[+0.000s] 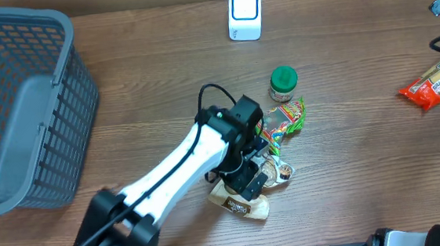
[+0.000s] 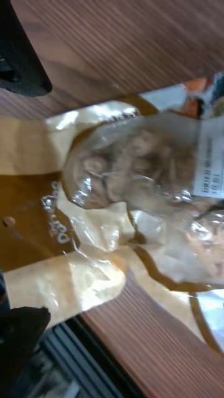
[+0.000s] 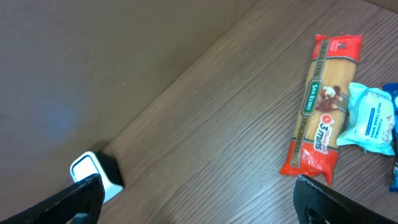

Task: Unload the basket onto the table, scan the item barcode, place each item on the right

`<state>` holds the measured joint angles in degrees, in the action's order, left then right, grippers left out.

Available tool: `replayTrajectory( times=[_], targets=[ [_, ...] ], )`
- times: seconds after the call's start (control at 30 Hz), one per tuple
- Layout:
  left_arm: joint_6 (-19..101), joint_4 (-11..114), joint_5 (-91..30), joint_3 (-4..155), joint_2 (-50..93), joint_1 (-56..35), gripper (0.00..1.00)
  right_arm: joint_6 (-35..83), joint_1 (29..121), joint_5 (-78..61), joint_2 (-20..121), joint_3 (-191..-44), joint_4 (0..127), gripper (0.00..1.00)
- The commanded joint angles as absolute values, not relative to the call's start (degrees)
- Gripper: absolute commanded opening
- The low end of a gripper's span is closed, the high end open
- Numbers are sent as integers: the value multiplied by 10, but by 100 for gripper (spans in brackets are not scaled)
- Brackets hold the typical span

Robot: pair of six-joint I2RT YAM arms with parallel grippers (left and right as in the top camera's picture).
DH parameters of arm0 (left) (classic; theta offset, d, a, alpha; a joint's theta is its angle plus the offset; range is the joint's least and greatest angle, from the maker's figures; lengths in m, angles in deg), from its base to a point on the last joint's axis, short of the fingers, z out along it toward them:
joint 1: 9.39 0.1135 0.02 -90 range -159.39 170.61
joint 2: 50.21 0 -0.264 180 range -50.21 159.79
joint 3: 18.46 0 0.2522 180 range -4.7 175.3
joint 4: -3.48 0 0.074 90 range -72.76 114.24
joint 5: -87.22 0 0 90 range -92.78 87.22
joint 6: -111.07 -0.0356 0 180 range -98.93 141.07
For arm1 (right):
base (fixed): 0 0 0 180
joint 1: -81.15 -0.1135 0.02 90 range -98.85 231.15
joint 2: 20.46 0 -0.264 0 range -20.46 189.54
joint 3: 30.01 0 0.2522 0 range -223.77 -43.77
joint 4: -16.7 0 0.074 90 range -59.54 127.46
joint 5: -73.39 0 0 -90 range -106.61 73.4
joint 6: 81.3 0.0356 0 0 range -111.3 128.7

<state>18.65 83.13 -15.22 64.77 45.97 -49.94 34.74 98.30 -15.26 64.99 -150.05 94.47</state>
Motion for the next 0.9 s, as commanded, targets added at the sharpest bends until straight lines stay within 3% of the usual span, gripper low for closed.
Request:
replayTrajectory(
  times=[0.0,0.33,0.87],
  targets=[
    [203,807,-105,619,426,-511,100,339,981,-119,626,-1506,946,97],
    [204,683,-102,558,428,-537,100,324,981,-66,624,-1506,961,97],
    [214,665,-103,554,481,-565,100,324,981,-58,624,-1506,961,97]
  ],
)
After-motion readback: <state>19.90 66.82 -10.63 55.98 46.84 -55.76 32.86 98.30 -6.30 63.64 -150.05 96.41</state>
